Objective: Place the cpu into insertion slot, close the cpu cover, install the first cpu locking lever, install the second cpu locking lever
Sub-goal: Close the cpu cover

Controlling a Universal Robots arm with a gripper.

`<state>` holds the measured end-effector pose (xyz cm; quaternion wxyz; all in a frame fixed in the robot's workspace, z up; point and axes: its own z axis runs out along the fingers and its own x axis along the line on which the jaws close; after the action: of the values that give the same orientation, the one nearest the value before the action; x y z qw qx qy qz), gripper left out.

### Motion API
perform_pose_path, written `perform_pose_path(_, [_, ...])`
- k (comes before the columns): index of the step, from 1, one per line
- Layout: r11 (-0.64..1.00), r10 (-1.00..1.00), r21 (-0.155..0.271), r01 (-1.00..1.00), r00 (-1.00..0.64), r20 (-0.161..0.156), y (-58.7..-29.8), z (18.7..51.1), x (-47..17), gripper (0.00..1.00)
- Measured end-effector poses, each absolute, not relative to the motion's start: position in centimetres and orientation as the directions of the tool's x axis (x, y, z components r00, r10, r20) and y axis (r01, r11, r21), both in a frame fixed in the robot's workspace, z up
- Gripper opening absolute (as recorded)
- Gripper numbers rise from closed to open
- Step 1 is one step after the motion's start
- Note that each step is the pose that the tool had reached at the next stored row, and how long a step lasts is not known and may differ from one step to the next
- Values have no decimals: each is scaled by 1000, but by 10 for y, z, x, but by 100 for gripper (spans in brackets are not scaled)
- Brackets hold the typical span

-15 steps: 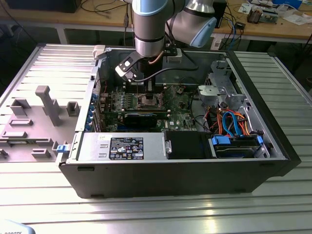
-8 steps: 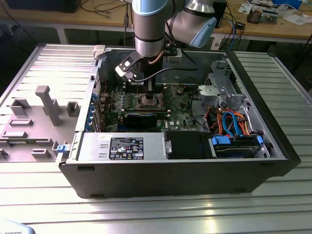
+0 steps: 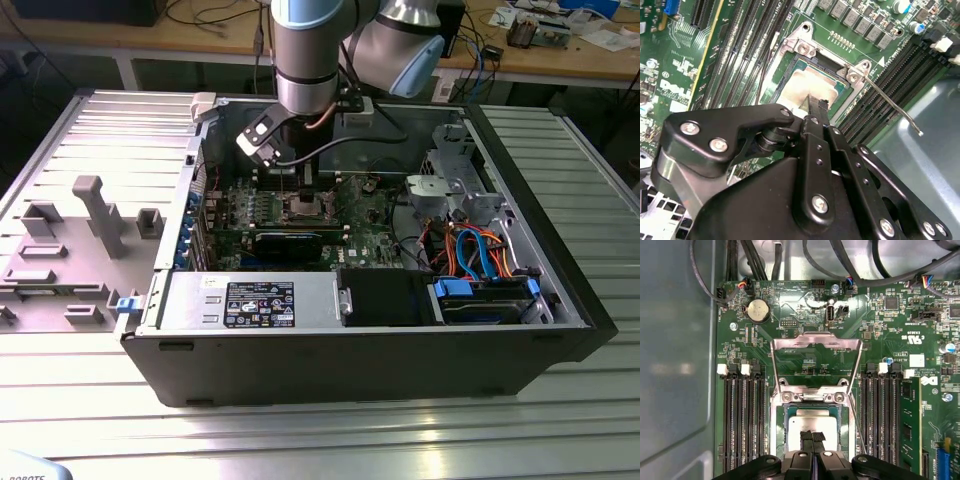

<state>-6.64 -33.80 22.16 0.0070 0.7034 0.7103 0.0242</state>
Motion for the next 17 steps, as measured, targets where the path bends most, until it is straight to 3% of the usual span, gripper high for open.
perform_pose_path(17, [9, 1000, 44, 999, -10, 24, -338, 256, -66, 11])
